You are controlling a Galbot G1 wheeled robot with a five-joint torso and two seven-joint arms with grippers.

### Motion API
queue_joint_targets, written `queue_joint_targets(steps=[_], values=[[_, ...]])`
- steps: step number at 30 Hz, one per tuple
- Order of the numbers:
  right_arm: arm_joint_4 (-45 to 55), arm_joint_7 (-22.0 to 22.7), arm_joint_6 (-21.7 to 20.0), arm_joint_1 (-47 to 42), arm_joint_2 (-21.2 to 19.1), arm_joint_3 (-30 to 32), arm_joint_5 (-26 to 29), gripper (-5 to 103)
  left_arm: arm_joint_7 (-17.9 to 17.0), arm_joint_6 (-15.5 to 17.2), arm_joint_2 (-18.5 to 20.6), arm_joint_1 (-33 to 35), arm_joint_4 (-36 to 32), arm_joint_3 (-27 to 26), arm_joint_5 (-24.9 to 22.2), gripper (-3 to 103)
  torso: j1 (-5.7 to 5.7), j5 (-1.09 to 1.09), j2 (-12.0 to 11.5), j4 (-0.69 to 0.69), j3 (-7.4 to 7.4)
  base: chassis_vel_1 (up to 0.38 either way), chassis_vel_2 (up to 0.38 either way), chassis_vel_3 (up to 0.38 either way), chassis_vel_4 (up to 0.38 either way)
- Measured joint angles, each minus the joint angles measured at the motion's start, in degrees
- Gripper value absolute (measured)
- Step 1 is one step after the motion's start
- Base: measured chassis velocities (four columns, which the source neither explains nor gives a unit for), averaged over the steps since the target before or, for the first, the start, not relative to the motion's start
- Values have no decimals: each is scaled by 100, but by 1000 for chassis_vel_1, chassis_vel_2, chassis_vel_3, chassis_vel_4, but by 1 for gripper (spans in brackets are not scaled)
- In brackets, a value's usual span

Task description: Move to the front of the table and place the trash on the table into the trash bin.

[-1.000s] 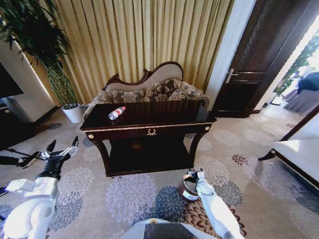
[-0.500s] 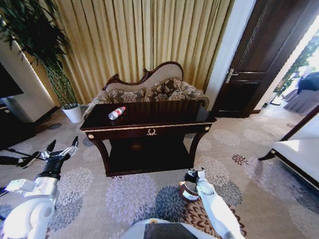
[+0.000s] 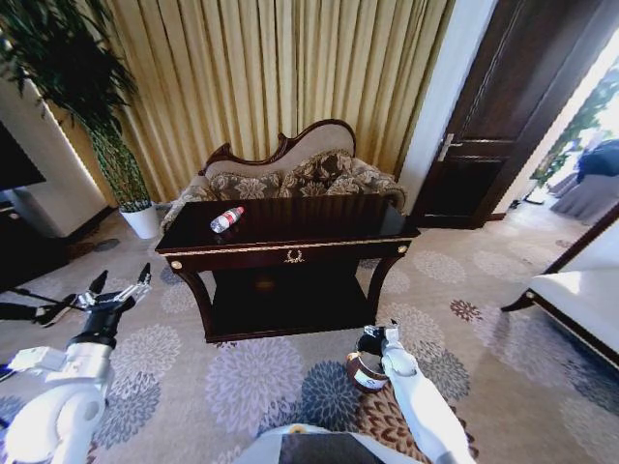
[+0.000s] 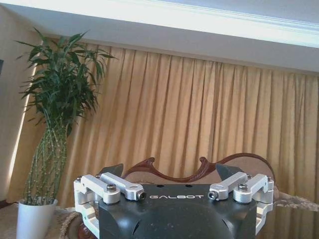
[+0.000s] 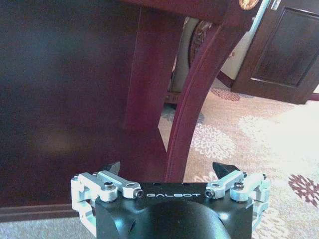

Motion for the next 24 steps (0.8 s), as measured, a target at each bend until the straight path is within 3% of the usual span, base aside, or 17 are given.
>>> queue_joint_targets(steps=[24], values=[[1078, 1, -259, -227, -23, 50, 390, 100, -5, 34, -62, -115, 154, 130, 44, 100, 0, 0, 0, 0, 0, 0, 0, 0, 0]])
